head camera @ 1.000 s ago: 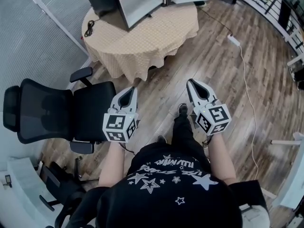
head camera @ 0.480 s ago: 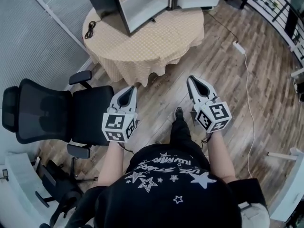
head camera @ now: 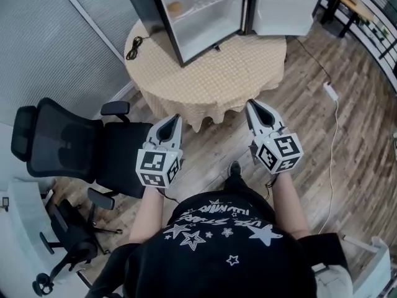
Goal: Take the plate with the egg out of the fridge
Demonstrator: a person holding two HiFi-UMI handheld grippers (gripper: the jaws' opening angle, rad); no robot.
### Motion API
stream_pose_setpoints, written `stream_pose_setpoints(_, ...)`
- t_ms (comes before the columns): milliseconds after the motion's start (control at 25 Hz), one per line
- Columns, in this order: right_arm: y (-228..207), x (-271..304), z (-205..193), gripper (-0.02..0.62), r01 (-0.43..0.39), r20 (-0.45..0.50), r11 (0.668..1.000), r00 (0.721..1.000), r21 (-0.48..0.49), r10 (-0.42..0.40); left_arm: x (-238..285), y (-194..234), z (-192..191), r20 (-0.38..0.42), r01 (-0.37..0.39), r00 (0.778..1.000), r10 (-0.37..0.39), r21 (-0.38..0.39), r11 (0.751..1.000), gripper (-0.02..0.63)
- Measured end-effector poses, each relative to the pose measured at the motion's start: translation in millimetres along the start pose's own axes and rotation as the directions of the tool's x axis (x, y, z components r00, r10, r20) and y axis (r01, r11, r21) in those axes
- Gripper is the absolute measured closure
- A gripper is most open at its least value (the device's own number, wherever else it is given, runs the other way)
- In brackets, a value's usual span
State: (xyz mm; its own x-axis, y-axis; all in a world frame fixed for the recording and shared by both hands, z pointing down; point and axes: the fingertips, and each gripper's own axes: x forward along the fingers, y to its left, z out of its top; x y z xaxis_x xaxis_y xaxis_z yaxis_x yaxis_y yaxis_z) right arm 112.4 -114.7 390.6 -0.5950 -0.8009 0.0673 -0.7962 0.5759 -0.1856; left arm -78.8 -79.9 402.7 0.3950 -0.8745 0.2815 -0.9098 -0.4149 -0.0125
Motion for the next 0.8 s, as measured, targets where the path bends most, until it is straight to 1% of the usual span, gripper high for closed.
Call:
stream_pose_setpoints(120,-26.9,14.0,11.0,0.563,-0.013,0.014,1.0,1.0,0.004,0.013,18.8,-1.1,10.0,-0.008,-0.027,1.0,0.027,-0.008,1.0,0.601)
stream_pose_setpoints(320,-63.8,36.6,14.8,0.563,-0.065,0.003,0.998,0.998,0.015,0.065,56.3,-3.7,22.7,-0.013,-0.069,0.997,0.069,-0.004,0.998,0.601)
stream_pose_setpoints(600,-110.6,51.5,17.2,0.563,-0.087,-0.005,0.996,0.996,0.022,0.087,105.8,-12.4,30.9,-0.017,-0.084,0.996,0.084,-0.024,0.996,0.601)
stream_pose_setpoints(800,-138.1,68.0,10.5,0.563,-0.095,-0.016,0.994,0.995,0.062,0.096,130.3,-18.3,31.8,-0.037,-0.087,0.996,0.086,-0.033,0.996,0.601)
